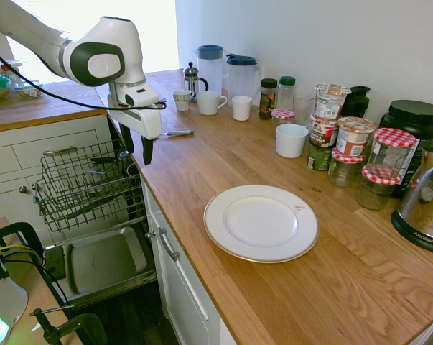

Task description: Put the spoon in the dishwasher

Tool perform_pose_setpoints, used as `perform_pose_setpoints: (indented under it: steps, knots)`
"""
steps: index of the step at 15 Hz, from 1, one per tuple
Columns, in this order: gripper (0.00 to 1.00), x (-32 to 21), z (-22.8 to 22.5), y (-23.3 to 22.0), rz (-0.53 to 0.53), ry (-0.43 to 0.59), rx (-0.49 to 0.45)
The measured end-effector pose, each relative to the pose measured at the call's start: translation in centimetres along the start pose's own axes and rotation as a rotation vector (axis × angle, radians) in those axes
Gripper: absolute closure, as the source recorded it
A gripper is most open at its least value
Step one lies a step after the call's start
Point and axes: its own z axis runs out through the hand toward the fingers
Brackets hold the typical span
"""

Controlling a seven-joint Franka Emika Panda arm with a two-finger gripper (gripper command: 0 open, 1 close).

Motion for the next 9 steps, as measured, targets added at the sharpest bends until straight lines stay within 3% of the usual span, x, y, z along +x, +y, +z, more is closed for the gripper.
perform_pose_setpoints:
  steps: [4, 9]
  knots:
    - [0.0, 0.5, -1.1, -0.4, 0.04, -0.008, 0.011]
    - [0.0, 2.0, -4.0, -3.6, 0.28, -0.086, 0.083]
